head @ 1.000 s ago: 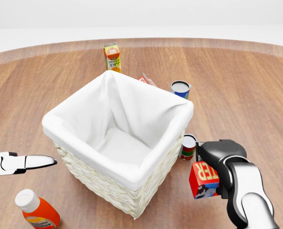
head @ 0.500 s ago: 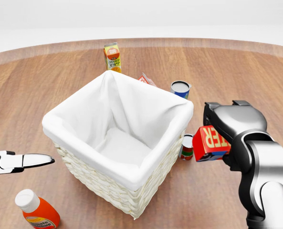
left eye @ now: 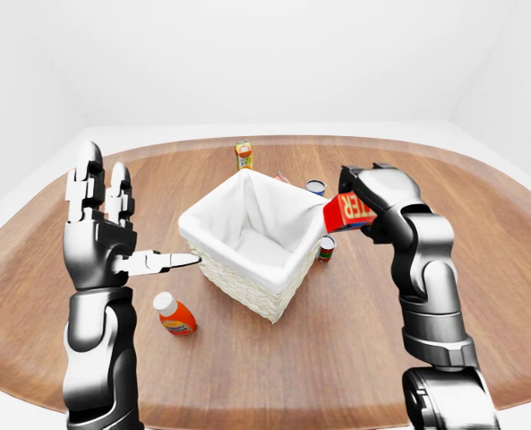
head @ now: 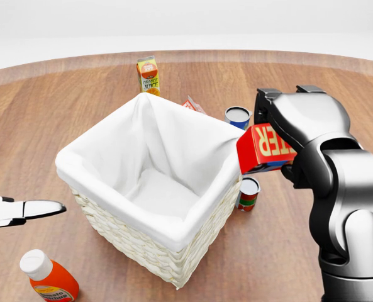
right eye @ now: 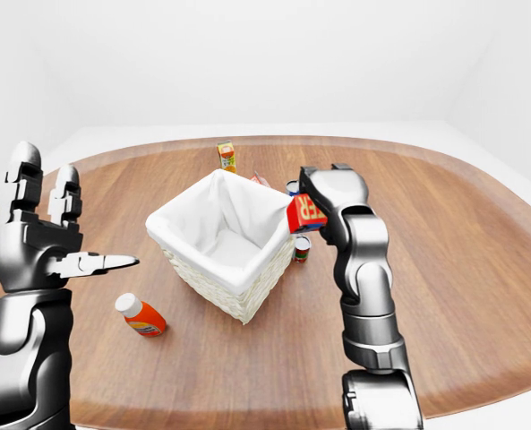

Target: Pick up the butter and put it in the basket.

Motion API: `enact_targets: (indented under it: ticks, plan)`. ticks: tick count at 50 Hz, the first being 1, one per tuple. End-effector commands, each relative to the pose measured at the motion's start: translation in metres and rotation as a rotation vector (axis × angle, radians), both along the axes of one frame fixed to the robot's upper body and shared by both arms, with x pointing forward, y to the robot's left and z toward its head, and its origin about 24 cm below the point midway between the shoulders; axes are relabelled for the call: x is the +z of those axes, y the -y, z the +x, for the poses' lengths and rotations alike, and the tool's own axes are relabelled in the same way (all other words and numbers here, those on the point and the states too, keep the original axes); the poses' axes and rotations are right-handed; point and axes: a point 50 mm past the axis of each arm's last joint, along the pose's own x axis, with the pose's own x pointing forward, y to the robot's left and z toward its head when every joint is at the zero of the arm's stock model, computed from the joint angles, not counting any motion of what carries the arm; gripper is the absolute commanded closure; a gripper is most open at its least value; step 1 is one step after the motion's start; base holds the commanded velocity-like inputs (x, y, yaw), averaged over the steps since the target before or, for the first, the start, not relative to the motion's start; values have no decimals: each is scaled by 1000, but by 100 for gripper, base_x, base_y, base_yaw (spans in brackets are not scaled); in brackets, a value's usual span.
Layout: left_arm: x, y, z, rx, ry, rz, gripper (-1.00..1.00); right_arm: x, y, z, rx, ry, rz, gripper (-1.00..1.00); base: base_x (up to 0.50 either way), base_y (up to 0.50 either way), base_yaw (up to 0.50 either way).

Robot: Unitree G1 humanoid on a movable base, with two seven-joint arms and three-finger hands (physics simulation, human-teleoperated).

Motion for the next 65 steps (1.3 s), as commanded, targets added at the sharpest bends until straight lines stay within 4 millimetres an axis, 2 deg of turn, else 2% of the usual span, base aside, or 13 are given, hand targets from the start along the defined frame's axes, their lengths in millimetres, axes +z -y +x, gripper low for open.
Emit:
enact_targets:
  ticks: [1, 24, 38, 48, 57, 59, 65]
  plan:
    - [-1, -2, 1, 5, -5, -7, -100, 26, -11, 1, 43, 88, 6, 100, 0, 0, 0]
    - [-4, -6, 4, 12, -23, -21, -100, 36, -61, 17, 241, 70, 117, 100, 0, 0, 0]
    - [-4, -7, 2, 13, -18, -20, -100, 44, -92, 29, 370, 175, 324, 100, 0, 0, 0]
    - [-4, -7, 3, 13, -22, -21, -100, 46, -105, 35, 425, 223, 474, 100, 0, 0, 0]
    - [-6, -8, 4, 13, -29, -22, -100, 33, -115, 46, 419, 216, 675, 100, 0, 0, 0]
    - [-6, -9, 4, 13, -30, -23, -100, 33, -114, 51, 398, 231, 771, 100, 0, 0, 0]
    - [-15, -10, 9, 11, -73, -26, -100, 18, -115, 61, 337, 195, 888, 100, 0, 0, 0]
